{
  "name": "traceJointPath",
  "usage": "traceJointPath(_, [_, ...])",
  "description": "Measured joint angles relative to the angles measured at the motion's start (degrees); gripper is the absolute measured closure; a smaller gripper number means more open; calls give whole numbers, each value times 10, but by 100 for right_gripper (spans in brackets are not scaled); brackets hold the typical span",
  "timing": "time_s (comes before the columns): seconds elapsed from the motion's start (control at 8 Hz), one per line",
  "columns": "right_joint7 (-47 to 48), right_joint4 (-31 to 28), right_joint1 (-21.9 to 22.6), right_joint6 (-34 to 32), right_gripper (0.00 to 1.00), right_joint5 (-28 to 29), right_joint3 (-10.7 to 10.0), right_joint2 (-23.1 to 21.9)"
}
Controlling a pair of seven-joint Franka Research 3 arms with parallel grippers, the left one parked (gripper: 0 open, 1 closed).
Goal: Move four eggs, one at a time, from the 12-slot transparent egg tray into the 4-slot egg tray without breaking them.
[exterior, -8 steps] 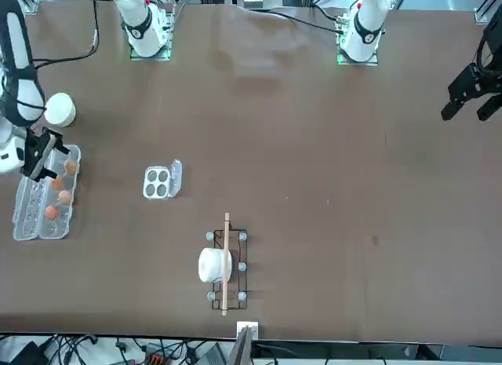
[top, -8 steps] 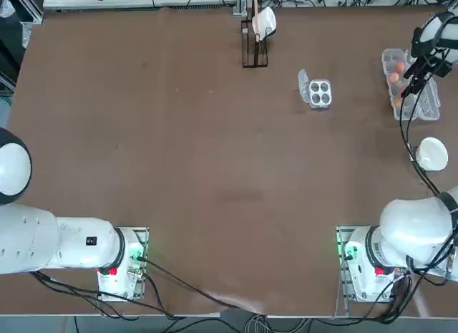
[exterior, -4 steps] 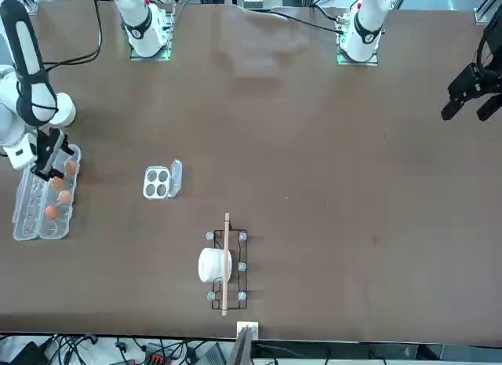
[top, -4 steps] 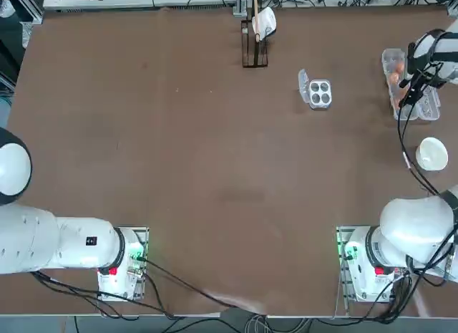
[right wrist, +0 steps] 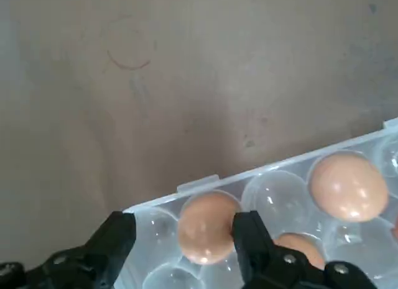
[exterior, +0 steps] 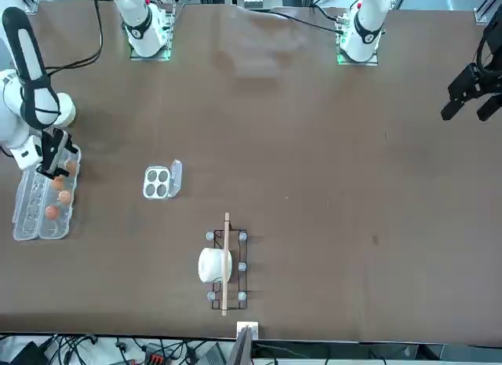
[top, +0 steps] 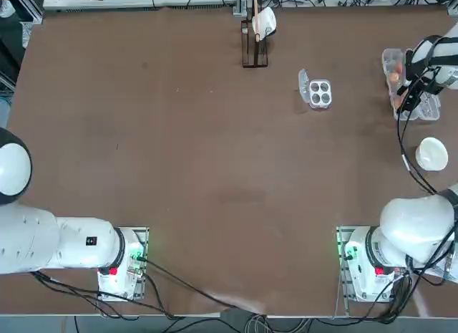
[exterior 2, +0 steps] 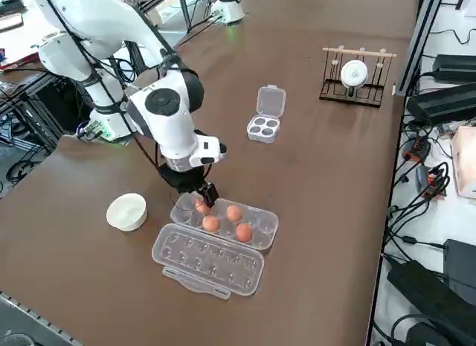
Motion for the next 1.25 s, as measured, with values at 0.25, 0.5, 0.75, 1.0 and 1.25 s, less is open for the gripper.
traceJointPath(0.25, [-10,1,0,5,6,0,0,4])
traceJointPath(0.5, [-14,2,0,8,7,0,0,4])
traceJointPath(0.75, [-20,4,-1,11,11,-1,0,6])
traceJointPath(1.0, [-33,14,-1,12,14,-1,0,16])
traceJointPath(1.25, [-43,25,-1,12,18,-1,0,27])
